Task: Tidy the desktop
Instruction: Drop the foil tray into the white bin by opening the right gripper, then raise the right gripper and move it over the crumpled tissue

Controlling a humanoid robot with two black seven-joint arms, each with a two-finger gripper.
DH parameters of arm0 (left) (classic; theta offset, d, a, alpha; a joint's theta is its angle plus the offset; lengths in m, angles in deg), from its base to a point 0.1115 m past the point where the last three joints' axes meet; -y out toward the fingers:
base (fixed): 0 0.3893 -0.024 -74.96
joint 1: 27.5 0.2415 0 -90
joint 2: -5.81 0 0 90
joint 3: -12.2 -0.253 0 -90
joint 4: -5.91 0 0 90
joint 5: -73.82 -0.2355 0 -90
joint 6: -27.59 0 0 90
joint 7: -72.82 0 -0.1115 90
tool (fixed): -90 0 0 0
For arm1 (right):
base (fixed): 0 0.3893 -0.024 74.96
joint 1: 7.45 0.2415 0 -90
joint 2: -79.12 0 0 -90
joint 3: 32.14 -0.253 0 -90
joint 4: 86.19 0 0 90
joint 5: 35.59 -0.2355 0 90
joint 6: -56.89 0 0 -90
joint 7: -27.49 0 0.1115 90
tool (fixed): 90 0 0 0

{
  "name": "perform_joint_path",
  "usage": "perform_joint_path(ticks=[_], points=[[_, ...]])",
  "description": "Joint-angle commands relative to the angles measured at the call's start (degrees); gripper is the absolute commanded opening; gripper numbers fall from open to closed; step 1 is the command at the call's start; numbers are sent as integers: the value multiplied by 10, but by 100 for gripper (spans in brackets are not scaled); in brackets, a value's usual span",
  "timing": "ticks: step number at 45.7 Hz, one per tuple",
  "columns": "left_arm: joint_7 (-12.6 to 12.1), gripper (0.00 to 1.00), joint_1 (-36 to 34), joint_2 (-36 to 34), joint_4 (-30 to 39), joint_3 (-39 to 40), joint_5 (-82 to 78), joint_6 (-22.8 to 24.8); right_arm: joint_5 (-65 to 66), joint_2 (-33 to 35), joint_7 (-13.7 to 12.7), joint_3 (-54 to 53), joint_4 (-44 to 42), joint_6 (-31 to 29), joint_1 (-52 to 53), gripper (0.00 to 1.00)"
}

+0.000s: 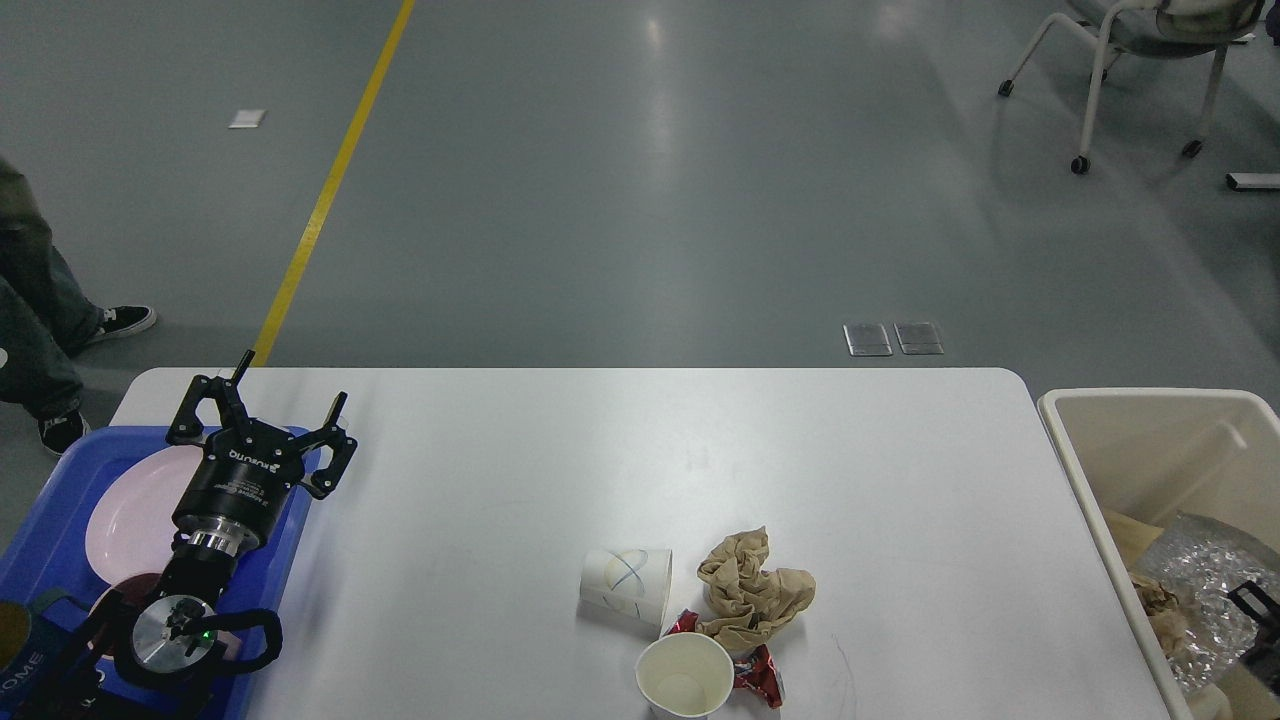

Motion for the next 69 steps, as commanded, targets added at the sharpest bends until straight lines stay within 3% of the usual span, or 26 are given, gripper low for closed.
perform_joint_path(ticks=[1, 17, 18, 22, 23, 24, 27, 39, 50, 59, 69], points=[[0, 96, 0, 0, 0, 0, 0, 0, 1, -2, -6, 1, 0, 2, 0, 0], [0, 96, 0, 0, 0, 0, 0, 0, 4, -21, -14, 3, 1, 4, 1, 0], [0, 96, 0, 0, 0, 0, 0, 0, 3, -20, -13, 3, 0, 9, 1, 9], [0, 96, 0, 0, 0, 0, 0, 0, 2, -16, -13, -3, -2, 56, 5, 84], [0, 96, 0, 0, 0, 0, 0, 0, 2, -16, -12, -3, -2, 76, 6, 98], [0, 96, 0, 0, 0, 0, 0, 0, 2, -16, -12, -3, -1, 90, 6, 100], [0, 96, 0, 0, 0, 0, 0, 0, 4, -20, -12, 3, 3, 112, 5, 100], [0, 96, 0, 0, 0, 0, 0, 0, 11, -21, -12, 5, 10, 106, 9, 100], [0, 96, 0, 0, 0, 0, 0, 0, 11, 5, -12, 69, 24, 40, 77, 100], [0, 96, 0, 0, 0, 0, 0, 0, 18, 64, -12, 211, 197, -41, 256, 100], [0, 96, 0, 0, 0, 0, 0, 0, 84, 62, -12, 360, 423, -124, 526, 100]])
